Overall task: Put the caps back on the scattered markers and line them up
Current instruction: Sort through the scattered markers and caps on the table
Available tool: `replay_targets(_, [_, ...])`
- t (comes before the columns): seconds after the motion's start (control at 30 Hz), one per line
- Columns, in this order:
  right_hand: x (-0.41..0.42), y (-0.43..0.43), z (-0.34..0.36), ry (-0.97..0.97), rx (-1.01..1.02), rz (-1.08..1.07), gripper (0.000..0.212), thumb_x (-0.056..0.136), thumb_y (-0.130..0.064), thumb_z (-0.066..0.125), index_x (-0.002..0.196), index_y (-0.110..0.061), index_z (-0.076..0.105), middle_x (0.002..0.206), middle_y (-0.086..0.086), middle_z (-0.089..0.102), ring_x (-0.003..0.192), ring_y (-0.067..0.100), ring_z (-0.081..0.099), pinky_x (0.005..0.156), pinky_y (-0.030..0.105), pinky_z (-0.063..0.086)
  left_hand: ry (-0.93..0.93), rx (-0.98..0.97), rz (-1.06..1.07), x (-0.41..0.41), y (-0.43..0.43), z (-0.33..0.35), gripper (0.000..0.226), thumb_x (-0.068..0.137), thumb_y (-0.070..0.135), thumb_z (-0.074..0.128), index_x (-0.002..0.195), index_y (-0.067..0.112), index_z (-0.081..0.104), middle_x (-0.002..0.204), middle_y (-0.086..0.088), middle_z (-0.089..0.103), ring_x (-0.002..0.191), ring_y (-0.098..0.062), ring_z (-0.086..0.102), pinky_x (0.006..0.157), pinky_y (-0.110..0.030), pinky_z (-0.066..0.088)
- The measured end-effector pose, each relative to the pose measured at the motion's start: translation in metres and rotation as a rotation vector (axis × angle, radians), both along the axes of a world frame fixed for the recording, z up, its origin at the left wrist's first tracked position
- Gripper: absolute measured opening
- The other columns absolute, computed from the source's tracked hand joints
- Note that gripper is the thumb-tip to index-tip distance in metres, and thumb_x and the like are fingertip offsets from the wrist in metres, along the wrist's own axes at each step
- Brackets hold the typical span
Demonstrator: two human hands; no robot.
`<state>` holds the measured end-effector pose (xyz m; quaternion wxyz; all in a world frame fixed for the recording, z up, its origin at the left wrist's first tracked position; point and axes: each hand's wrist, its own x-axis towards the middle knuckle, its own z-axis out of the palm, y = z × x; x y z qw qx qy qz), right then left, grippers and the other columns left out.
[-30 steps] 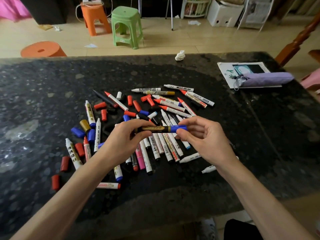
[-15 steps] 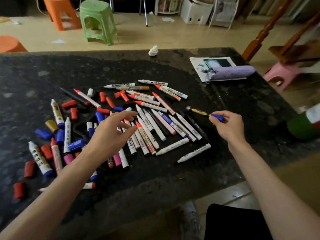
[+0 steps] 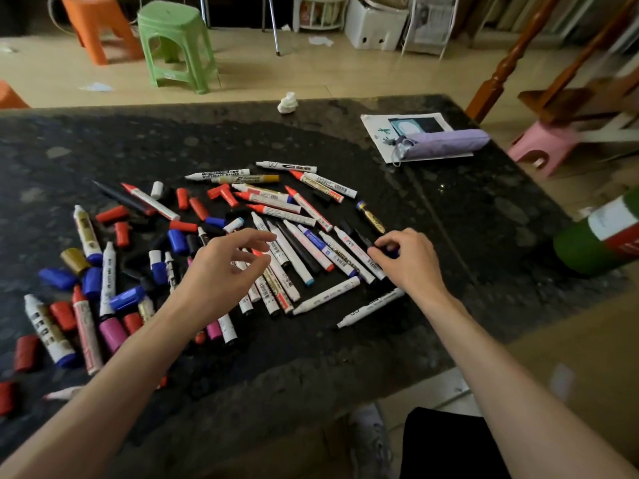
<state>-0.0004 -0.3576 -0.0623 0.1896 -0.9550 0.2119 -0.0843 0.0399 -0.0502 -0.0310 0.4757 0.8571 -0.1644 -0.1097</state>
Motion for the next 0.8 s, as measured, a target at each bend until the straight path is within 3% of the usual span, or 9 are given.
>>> replay_targets(0.1, [0.002,0.006,0.003,0.048,-0.039,-0.035,0.028,0.093,-0.036,0.076,0.118,-0.022,0.075,0.108,-0.003,0.066,0.101,0.014,0.063,0.076,0.026,0.044,-0.005,-0.007,0.002,-0.001,0.0,0.001,0.029,0.1,0.025,0.065,0.125,0.038,0.067,0.109,0.018,0.07,0.102,0.001,0.067,0.081,-0.02,0.054])
replay_targets(0.2, [0.003,0.012,0.017,-0.024,0.059,-0.107,0.023,0.094,-0.031,0.076,0.114,-0.02,0.075,0.084,-0.014,0.064,0.074,0.001,0.059,0.065,0.02,0.042,0.002,-0.009,-0.008,-0.003,0.0,0.004,0.028,0.1,0.026,0.064,0.125,0.038,0.068,0.109,0.018,0.07,0.102,0.002,0.067,0.081,-0.018,0.053])
replay_targets(0.4, [0.007,0.06,0.048,-0.152,0.643,0.078,0.007,0.09,-0.03,0.081,0.091,-0.032,0.075,0.087,-0.01,0.075,0.085,0.004,0.071,0.075,0.016,0.054,0.058,-0.055,-0.056,-0.009,-0.007,0.01,0.027,0.101,0.032,0.063,0.128,0.033,0.067,0.112,0.019,0.072,0.104,0.004,0.067,0.086,-0.02,0.057])
replay_targets(0.53, [0.01,0.101,0.061,-0.12,0.948,0.173,0.008,0.093,-0.028,0.078,0.099,-0.022,0.077,0.083,-0.008,0.077,0.074,0.0,0.07,0.063,0.013,0.05,0.086,-0.084,-0.105,-0.013,-0.008,0.014,0.035,0.1,0.039,0.061,0.134,0.032,0.063,0.117,0.021,0.07,0.11,0.008,0.065,0.095,-0.024,0.057])
replay_targets(0.7, [0.015,0.135,0.057,0.025,1.108,0.262,0.017,0.094,-0.03,0.076,0.109,-0.02,0.077,0.097,0.0,0.08,0.083,0.008,0.072,0.068,0.023,0.05,0.046,-0.097,-0.054,-0.01,0.01,0.018,0.017,0.103,0.03,0.06,0.117,0.026,0.069,0.093,0.006,0.077,0.085,-0.009,0.075,0.084,-0.043,0.062])
replay_targets(0.8, [0.026,0.133,0.054,0.013,1.087,0.298,0.017,0.094,-0.024,0.076,0.11,-0.02,0.077,0.098,-0.001,0.08,0.083,0.009,0.075,0.067,0.021,0.052,0.013,-0.047,0.042,-0.004,0.026,0.014,0.012,0.103,0.02,0.058,0.106,0.021,0.071,0.082,0.003,0.073,0.072,-0.012,0.071,0.078,-0.048,0.06])
